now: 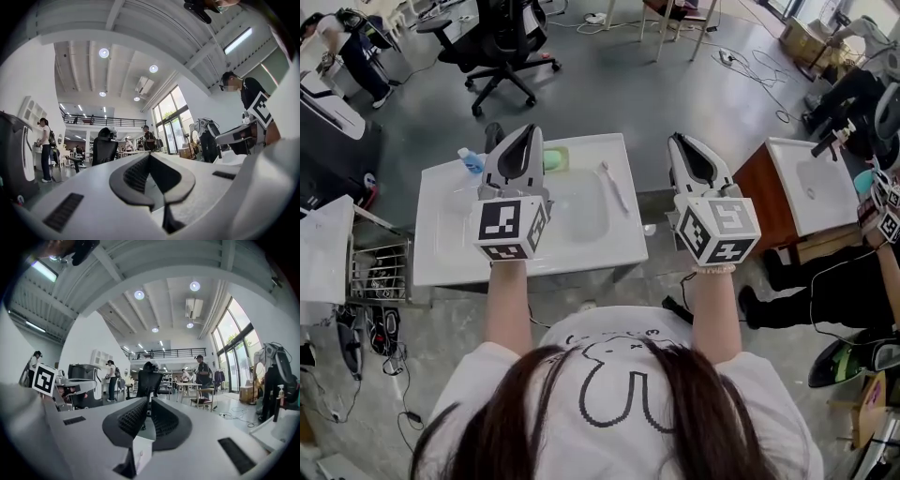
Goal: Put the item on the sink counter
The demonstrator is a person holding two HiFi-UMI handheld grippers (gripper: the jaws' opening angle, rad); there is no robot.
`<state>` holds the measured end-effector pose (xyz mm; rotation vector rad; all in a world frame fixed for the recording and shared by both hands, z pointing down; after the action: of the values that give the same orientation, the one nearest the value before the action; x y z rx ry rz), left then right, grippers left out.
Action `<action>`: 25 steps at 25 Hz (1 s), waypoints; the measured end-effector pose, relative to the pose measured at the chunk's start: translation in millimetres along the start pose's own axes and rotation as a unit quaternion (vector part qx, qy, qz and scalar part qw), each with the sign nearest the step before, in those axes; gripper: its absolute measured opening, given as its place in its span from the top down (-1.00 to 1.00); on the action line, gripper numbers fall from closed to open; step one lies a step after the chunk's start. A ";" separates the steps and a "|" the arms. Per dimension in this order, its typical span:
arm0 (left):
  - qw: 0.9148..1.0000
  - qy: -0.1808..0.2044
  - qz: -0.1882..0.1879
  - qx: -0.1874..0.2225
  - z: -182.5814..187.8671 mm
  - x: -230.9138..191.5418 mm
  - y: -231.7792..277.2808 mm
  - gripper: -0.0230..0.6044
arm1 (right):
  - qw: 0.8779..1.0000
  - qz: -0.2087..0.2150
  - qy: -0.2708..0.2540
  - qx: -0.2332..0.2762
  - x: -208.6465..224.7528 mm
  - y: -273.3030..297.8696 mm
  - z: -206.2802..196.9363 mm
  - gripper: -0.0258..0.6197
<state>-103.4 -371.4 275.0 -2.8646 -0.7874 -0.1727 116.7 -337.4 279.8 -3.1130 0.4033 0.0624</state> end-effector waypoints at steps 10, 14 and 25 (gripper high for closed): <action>0.999 0.018 -0.004 0.034 29.6 8.6 -12.0 0.90 | 0.994 -0.009 -0.069 0.085 -7.8 -29.6 38.9 0.81; 0.999 0.022 -0.002 0.041 37.0 7.7 -18.0 0.90 | 0.993 -0.017 -0.069 0.098 -5.6 -34.3 46.8 0.81; 0.998 0.037 0.002 0.044 45.6 3.0 -20.1 0.90 | 0.993 -0.005 -0.069 0.091 -8.2 -27.9 47.6 0.83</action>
<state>-108.2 -344.2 233.4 -2.7598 -0.7563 -0.2349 114.1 -308.0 232.5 -2.9083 0.3672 0.2258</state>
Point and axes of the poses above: the fingertips, and each gripper's own axes: y forward along the fingers, x to its right, z out of its top, the point moved 1 cm from there along -y, backward along the fingers, and after that the axes turned 5 degrees about -z, right-handed, at the moved point
